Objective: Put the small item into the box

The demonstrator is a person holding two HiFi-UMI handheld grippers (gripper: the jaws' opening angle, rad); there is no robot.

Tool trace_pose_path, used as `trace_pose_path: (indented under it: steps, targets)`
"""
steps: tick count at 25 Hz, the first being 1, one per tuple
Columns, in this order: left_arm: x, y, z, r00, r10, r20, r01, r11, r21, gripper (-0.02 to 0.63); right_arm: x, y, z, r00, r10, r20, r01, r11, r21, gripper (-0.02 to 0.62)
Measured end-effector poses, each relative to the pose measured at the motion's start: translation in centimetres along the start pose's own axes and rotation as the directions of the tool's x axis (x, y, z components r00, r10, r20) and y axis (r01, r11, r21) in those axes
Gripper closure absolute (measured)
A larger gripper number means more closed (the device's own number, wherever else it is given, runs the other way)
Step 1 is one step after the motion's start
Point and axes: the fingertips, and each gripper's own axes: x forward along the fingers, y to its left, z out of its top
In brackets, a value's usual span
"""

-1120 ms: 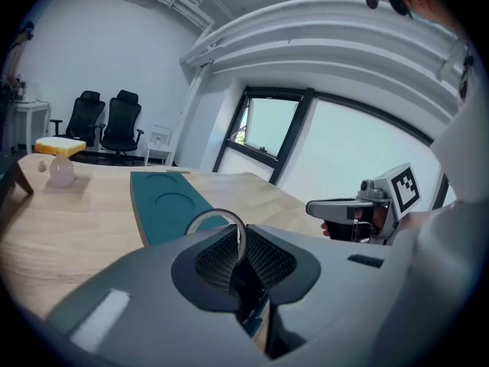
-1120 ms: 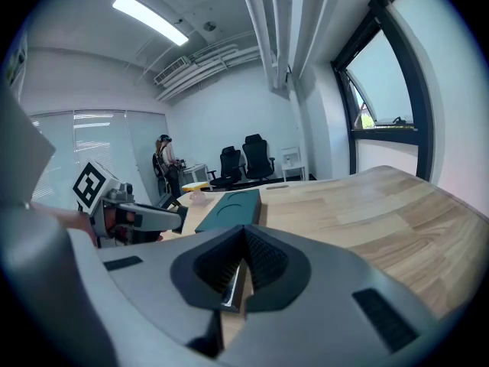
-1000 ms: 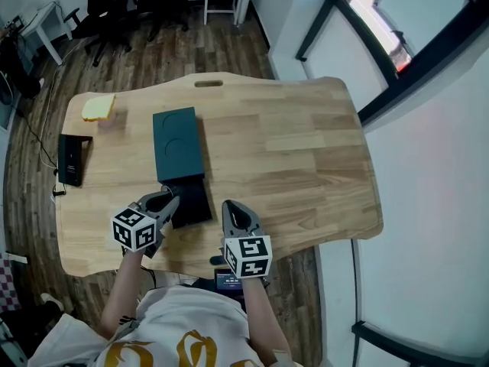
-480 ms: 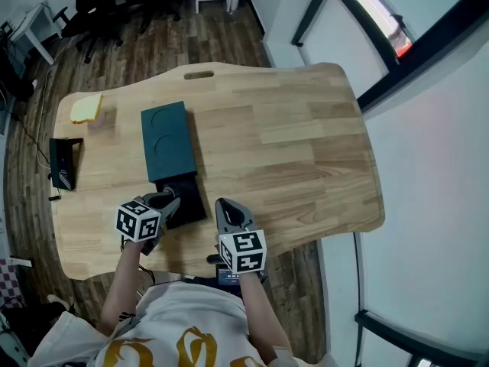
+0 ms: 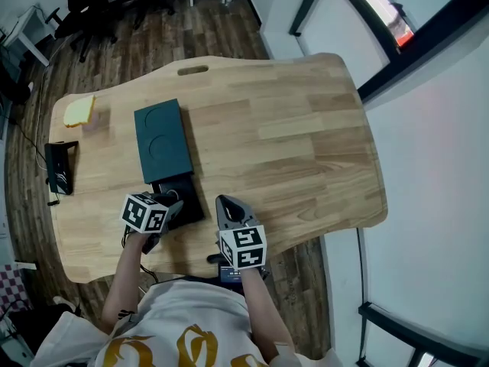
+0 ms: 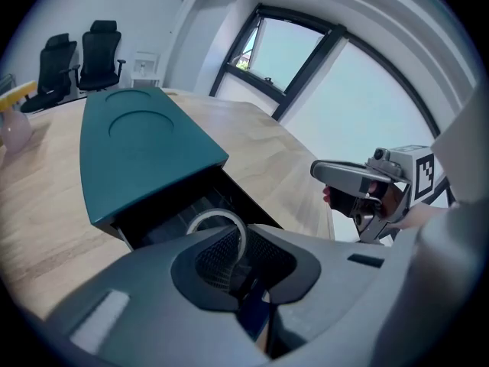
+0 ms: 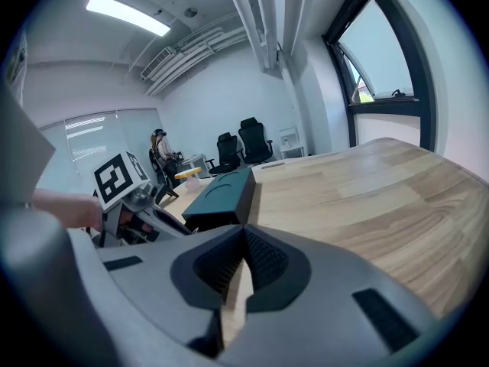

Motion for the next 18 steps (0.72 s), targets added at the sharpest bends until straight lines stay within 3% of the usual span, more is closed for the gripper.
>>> trace_pose_path:
  steps: [6, 12, 18]
  targets:
    - [0.9, 0.3, -0.8, 0.995, 0.004, -0.097, -0.007, 1.0, -0.025, 0.568, 0.4, -0.3, -0.2, 1.0, 0.001, -0.01, -0.001, 1.0, 0.006, 0.591]
    - [1.6, 0.7, -0.9, 0.981, 0.049, -0.187, -0.044, 0.999, 0.031, 0.568, 0.7, -0.9, -0.8, 1.0, -0.006, -0.026, 0.007, 1.0, 0.018, 0.591]
    - [2.1, 0.3, -1.2, 0.951, 0.073, -0.301, -0.041, 0.993, 0.109, 0.568, 0.9, -1.3, -0.4, 1.0, -0.014, -0.025, 0.014, 1.0, 0.02, 0.591]
